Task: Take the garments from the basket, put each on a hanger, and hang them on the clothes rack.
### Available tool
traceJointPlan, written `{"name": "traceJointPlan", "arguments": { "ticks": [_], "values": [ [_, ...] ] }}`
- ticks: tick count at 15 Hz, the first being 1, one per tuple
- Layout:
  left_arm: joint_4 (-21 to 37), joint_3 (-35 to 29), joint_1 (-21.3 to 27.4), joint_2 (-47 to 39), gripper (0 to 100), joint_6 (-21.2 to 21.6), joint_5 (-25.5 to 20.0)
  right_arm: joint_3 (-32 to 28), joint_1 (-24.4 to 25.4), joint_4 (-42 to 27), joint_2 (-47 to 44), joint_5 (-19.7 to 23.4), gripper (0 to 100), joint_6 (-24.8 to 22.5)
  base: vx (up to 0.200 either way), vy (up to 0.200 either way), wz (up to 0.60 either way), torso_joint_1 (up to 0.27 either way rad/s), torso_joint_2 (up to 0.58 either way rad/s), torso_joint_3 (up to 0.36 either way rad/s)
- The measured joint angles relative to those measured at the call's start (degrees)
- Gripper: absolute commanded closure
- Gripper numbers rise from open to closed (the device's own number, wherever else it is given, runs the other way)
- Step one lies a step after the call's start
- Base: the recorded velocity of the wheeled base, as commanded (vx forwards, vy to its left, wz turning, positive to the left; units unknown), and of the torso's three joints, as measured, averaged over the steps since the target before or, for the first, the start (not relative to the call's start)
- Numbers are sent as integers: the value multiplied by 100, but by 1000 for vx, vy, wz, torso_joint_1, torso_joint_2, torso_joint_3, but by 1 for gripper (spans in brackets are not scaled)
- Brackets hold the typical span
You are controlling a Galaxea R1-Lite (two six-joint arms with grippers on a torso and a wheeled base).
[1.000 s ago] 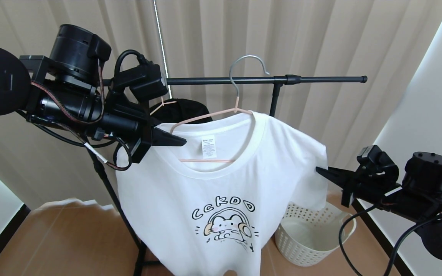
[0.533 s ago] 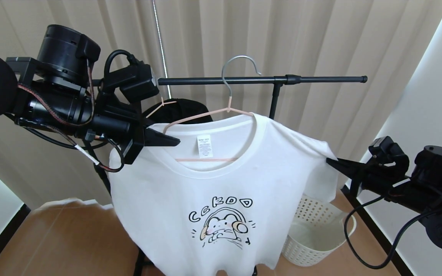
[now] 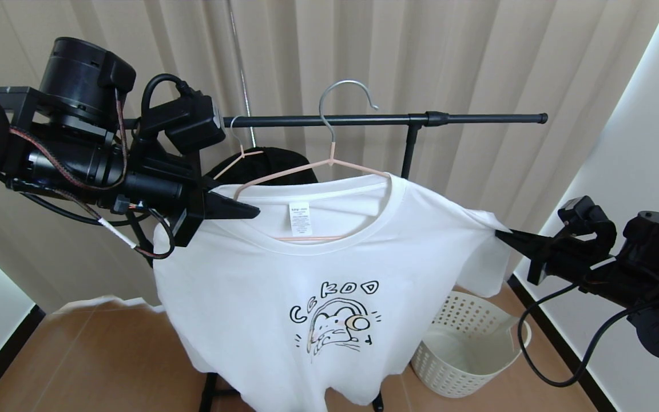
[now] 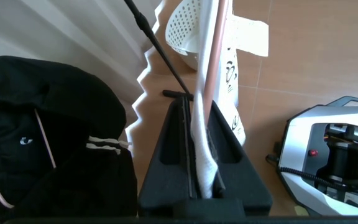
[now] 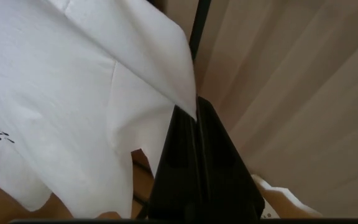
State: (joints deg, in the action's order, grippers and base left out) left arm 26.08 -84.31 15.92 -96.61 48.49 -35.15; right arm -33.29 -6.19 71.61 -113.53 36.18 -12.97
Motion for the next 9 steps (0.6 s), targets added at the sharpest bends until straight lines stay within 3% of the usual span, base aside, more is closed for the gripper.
{"name": "traceJointPlan", "arguments": {
  "ticks": [9],
  "values": [
    [2,13,-112,50,100,-2,-117,-94,-63,21,-67,-16,100,184,0,0,0,0,0,0]
  ]
}}
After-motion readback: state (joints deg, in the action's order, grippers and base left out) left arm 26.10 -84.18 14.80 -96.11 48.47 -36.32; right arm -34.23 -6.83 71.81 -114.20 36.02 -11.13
